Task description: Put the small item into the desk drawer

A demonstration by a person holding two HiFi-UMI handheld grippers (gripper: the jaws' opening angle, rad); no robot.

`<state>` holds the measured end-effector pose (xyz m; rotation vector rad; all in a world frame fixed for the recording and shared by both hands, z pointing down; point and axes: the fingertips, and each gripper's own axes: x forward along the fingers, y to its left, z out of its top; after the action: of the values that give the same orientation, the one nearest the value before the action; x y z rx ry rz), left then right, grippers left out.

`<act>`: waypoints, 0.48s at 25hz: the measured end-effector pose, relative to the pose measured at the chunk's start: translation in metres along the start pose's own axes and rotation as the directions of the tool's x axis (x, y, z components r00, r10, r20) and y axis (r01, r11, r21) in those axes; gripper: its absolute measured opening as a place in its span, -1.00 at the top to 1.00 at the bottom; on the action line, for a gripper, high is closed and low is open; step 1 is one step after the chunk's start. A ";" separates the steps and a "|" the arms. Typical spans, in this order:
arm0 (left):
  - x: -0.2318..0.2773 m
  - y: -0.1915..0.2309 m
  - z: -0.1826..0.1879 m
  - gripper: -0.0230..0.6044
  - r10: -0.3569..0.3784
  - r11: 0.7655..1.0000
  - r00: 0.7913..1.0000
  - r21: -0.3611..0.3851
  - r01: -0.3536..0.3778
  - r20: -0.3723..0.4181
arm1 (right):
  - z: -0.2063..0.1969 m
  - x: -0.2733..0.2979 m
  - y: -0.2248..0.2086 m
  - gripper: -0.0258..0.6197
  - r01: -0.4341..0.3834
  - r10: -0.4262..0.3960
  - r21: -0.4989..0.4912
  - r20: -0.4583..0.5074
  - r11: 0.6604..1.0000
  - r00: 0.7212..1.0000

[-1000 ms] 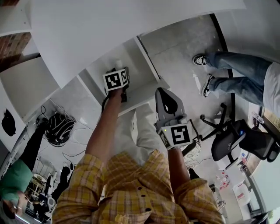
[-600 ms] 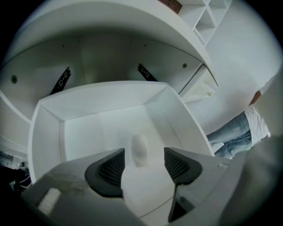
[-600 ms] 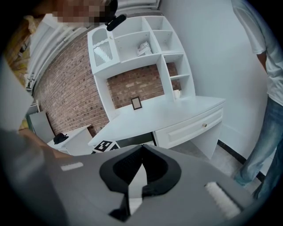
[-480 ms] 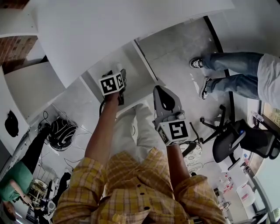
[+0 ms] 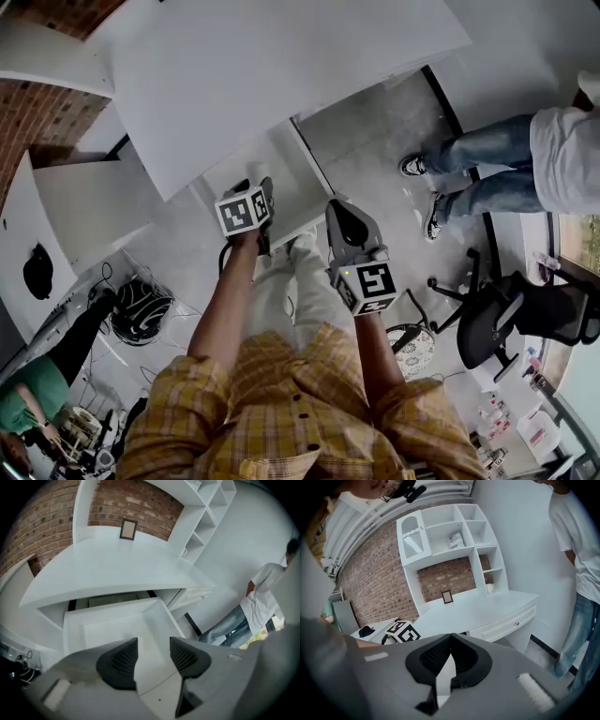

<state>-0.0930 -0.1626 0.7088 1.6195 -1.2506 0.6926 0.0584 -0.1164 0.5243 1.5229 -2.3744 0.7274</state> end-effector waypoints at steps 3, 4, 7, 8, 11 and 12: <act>-0.031 -0.012 0.011 0.37 -0.014 1.000 0.999 0.014 0.013 0.052 | 0.009 -0.009 0.008 0.93 -0.006 0.006 -0.004 0.000 1.000 1.000; -0.042 -0.017 0.015 0.42 -0.020 1.000 0.997 0.021 0.018 0.073 | 0.014 -0.012 0.010 0.93 -0.007 0.007 -0.010 0.009 1.000 1.000; -0.072 -0.032 0.029 0.72 -0.032 0.998 0.989 0.053 0.025 0.141 | 0.027 -0.021 0.014 0.93 -0.006 0.006 -0.020 0.028 1.000 1.000; -0.083 -0.036 0.034 0.85 -0.036 0.998 0.986 0.063 0.026 0.165 | 0.031 -0.023 0.016 0.93 -0.005 0.006 -0.019 0.032 1.000 0.999; -0.115 -0.045 0.050 0.91 -0.052 0.996 0.971 0.087 0.032 0.234 | 0.046 -0.030 0.023 0.93 -0.008 0.009 -0.030 0.046 1.000 0.999; -0.125 -0.048 0.055 0.91 -0.058 0.994 0.965 0.101 0.033 0.257 | 0.051 -0.033 0.025 0.93 -0.008 0.010 -0.036 0.051 0.999 0.999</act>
<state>-0.0932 -0.1599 0.5634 1.8590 -1.3787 0.5304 0.0535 -0.1089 0.4590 1.5348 -2.4193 0.6513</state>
